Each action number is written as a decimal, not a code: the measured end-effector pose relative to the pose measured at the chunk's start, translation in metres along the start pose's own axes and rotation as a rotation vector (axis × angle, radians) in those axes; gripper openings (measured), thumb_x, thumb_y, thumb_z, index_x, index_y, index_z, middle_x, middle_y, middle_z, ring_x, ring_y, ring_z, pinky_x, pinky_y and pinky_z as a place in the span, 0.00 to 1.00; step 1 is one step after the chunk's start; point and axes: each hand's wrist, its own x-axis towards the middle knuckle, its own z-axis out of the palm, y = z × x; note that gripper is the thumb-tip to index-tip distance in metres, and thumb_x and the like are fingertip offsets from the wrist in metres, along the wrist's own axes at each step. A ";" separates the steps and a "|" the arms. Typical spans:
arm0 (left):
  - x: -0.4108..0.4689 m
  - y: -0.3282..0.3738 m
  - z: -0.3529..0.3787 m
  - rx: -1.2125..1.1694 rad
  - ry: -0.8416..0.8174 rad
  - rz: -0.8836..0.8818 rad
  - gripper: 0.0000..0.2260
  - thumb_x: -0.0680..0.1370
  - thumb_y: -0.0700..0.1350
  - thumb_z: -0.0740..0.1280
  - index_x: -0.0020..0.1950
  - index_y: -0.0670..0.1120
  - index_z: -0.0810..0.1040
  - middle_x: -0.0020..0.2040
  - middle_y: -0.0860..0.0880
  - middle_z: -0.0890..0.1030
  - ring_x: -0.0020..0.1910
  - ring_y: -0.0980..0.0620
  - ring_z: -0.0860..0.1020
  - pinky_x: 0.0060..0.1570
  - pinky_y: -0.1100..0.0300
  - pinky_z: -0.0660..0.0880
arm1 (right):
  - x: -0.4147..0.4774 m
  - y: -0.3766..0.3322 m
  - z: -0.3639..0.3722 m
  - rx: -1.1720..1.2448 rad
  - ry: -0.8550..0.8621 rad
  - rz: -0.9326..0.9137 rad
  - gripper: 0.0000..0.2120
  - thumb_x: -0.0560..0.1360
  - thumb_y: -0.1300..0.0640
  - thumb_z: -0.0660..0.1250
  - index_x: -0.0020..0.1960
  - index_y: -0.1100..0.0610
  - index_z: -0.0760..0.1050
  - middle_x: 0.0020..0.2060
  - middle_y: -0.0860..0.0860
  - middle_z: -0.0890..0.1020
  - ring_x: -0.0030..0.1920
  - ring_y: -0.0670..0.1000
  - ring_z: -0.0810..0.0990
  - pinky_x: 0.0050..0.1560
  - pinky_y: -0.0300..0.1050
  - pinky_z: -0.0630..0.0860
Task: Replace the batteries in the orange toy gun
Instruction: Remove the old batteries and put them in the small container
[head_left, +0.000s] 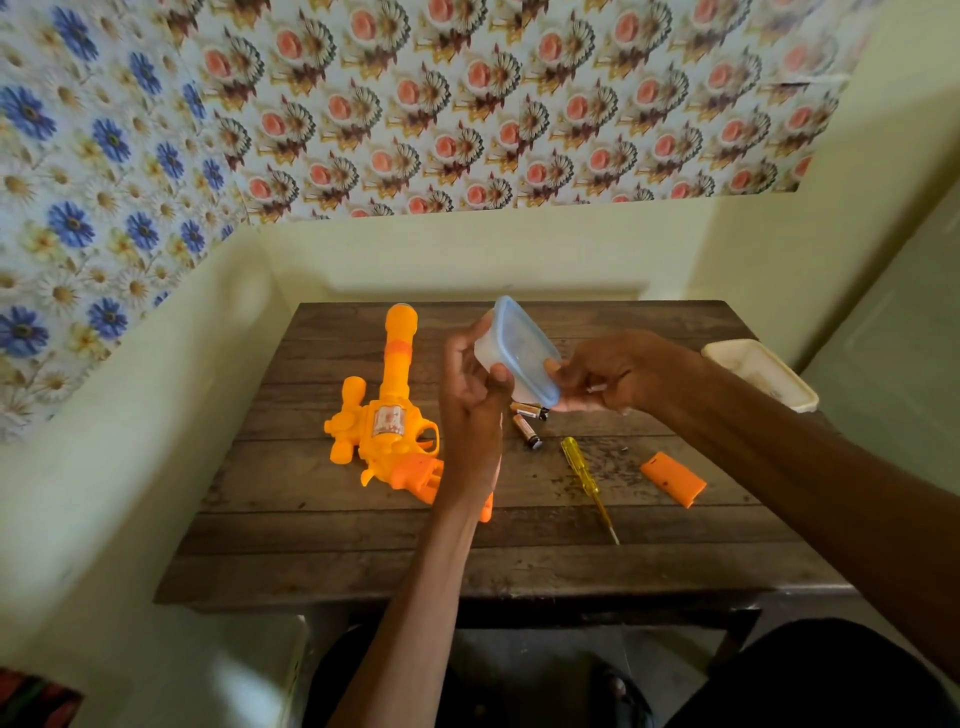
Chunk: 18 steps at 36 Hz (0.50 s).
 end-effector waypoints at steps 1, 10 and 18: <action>0.000 0.000 -0.001 0.007 -0.005 0.002 0.26 0.75 0.57 0.69 0.67 0.45 0.69 0.64 0.42 0.74 0.63 0.46 0.74 0.56 0.48 0.74 | -0.001 -0.001 0.000 -0.003 -0.007 0.008 0.05 0.73 0.71 0.68 0.43 0.65 0.73 0.45 0.61 0.77 0.41 0.58 0.81 0.34 0.52 0.82; 0.003 -0.002 -0.005 0.040 -0.016 -0.001 0.30 0.75 0.58 0.68 0.69 0.42 0.66 0.67 0.39 0.72 0.65 0.43 0.74 0.57 0.51 0.76 | 0.001 0.002 -0.011 0.075 -0.023 0.029 0.06 0.74 0.71 0.67 0.50 0.66 0.73 0.45 0.60 0.80 0.39 0.55 0.82 0.26 0.47 0.81; 0.007 -0.005 -0.010 0.038 -0.026 -0.030 0.33 0.76 0.55 0.69 0.73 0.42 0.61 0.68 0.40 0.71 0.66 0.41 0.73 0.61 0.43 0.73 | -0.019 -0.005 -0.038 0.186 -0.072 -0.314 0.08 0.76 0.68 0.65 0.43 0.56 0.75 0.39 0.50 0.80 0.40 0.47 0.79 0.30 0.37 0.80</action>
